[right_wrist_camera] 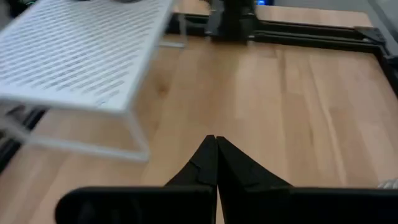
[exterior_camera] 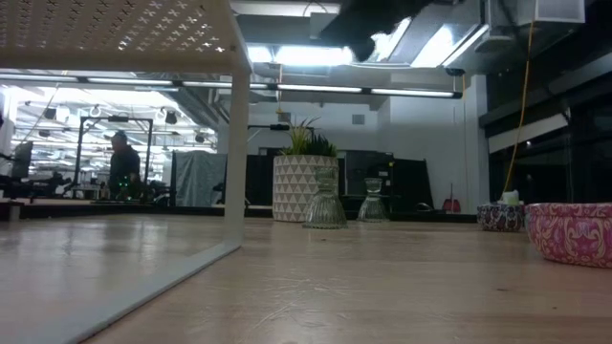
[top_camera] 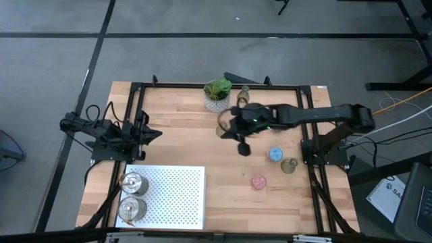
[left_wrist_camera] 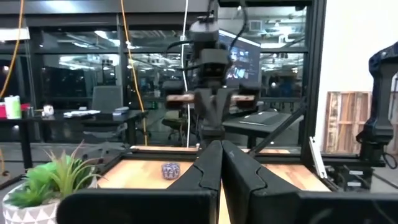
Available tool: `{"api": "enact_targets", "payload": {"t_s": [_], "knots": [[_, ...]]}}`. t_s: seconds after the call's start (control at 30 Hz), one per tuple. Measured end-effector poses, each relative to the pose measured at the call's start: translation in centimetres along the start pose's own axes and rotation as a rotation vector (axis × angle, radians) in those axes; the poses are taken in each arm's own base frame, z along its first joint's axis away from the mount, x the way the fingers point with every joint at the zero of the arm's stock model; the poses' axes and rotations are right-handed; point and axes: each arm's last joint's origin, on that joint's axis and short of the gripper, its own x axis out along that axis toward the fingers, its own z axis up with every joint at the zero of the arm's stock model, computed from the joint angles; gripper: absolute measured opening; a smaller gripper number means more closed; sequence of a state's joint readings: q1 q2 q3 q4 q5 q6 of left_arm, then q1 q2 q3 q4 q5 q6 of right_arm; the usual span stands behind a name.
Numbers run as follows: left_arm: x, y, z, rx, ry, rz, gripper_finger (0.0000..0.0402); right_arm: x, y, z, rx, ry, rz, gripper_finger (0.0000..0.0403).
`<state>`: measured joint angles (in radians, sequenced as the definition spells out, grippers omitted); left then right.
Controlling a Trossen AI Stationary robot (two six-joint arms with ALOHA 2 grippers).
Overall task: Pick & Place candle stick holders
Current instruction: Put the middle transparent candle holder on the shelf
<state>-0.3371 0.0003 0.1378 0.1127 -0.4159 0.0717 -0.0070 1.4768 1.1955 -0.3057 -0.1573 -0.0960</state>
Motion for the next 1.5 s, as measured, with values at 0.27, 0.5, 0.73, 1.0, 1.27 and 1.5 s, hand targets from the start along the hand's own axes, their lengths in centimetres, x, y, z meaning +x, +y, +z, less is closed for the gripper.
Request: {"api": "enact_targets", "payload": {"t_s": [0.27, 0.5, 0.73, 1.0, 1.27, 1.5], "knots": [[0.1, 0.2, -0.2, -0.001, 0.002, 0.016, 0.0003, -4.5, 1.5, -4.6, 0.047, -0.084, 0.014, 0.0001], [0.1, 0.6, -0.2, 0.009, 0.014, 0.139, 0.0003, -6.2, 2.9, -8.3, 0.175, -0.084, 0.090, 0.0001], [0.1, 0.6, -0.2, -0.018, 0.013, 0.151, 0.0003, -6.2, 3.5, -10.1, 0.185, -0.042, 0.108, 0.0001], [0.1, 0.6, -0.2, -0.019, 0.013, 0.156, 0.0003, -5.4, 2.9, -10.5, 0.163, -0.005, 0.036, 0.0005], [0.1, 0.6, -0.2, -0.019, 0.013, 0.155, 0.0004, -4.8, 2.7, -10.4, 0.158, -0.018, -0.016, 0.0066], [0.1, 0.6, -0.2, -0.056, 0.010, 0.155, 0.0004, -4.3, 2.2, -10.4, 0.130, -0.020, -0.149, 0.0118]]}}
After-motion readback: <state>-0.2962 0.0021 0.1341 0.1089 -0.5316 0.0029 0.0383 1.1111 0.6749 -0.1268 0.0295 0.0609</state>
